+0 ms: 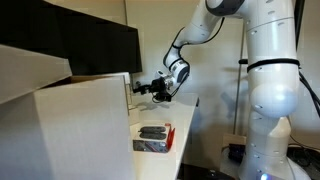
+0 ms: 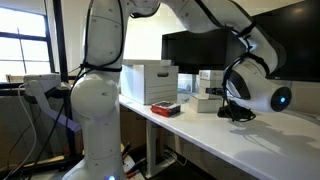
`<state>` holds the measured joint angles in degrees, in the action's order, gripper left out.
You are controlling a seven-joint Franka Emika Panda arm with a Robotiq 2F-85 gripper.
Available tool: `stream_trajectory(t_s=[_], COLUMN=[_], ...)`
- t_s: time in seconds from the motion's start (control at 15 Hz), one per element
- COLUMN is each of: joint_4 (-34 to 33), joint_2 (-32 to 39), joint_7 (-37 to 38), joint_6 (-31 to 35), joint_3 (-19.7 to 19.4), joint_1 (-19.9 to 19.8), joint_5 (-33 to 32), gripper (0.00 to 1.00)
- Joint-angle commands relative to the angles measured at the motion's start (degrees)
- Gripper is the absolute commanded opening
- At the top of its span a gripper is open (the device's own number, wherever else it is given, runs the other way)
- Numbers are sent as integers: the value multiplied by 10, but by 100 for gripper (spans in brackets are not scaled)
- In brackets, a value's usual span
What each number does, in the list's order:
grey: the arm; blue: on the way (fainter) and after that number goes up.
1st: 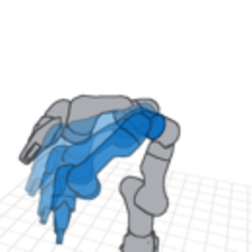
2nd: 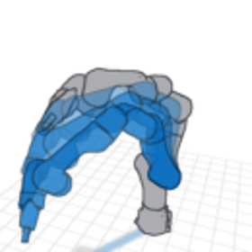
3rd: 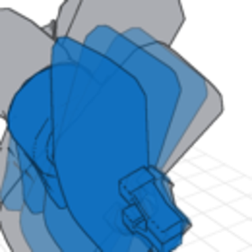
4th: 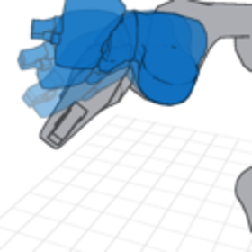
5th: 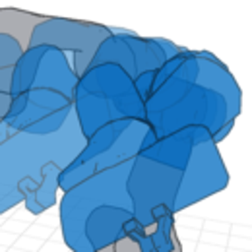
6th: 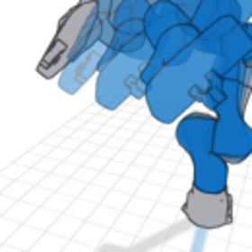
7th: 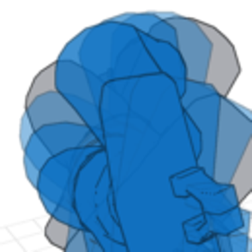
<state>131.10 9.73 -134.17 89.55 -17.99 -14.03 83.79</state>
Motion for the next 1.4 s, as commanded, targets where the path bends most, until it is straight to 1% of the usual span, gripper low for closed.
stream_trajectory(t_s=[0.0,0.67,1.27,1.33], joint_4=[-8,-29,-61,-75], joint_2=[12,31,56,64], joint_7=[-23,-22,-19,-18], joint_6=[-4,3,7,-4], joint_3=[11,25,34,38], joint_1=[-7,-3,0,-3], joint_5=[16,25,34,56], gripper=[100,100,100,100])
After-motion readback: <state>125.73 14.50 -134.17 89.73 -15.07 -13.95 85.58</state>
